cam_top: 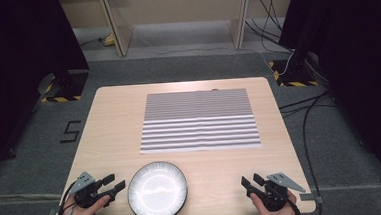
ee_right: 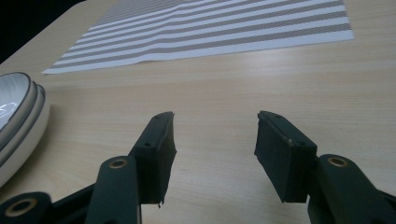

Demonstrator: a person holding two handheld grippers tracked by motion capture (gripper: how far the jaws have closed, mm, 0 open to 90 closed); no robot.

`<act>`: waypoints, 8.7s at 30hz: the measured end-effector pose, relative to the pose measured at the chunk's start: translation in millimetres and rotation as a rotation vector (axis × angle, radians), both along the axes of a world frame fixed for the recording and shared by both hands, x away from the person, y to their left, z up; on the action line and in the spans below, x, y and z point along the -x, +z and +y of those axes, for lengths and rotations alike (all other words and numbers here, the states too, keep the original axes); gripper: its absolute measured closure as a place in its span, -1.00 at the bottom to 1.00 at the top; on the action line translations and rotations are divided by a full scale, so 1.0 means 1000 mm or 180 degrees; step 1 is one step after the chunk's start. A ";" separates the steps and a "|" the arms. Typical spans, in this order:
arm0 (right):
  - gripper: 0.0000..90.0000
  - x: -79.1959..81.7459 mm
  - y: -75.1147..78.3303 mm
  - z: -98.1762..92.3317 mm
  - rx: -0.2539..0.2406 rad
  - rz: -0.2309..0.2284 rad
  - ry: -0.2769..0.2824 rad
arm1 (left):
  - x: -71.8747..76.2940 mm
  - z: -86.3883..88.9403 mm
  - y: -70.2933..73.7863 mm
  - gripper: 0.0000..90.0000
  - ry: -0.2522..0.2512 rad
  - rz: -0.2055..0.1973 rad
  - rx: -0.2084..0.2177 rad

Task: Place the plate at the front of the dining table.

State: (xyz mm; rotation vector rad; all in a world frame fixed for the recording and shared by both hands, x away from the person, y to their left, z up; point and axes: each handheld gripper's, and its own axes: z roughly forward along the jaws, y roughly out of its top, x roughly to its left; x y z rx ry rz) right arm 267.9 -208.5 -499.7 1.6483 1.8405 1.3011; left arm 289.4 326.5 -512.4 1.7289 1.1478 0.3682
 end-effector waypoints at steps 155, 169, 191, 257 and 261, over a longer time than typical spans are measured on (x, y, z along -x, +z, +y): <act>0.75 -0.040 0.010 0.176 -0.0707 0.1523 0.1170 | 0.008 -0.033 0.039 0.58 -0.0356 0.1207 -0.0109; 0.88 -0.051 0.025 0.165 -0.0672 0.1147 0.0995 | -0.005 -0.043 0.044 0.79 -0.0265 0.0966 -0.0019; 0.87 -0.054 0.048 0.154 -0.0561 0.0318 0.0996 | -0.029 -0.049 0.054 0.86 -0.0201 0.0513 0.0321; 0.86 -0.073 0.072 0.134 -0.0510 -0.0288 0.0796 | -0.067 -0.071 0.079 0.84 -0.0529 0.0063 0.0603; 0.86 -0.076 0.073 0.133 -0.0516 -0.0277 0.0783 | -0.069 -0.072 0.079 0.84 -0.0531 0.0063 0.0597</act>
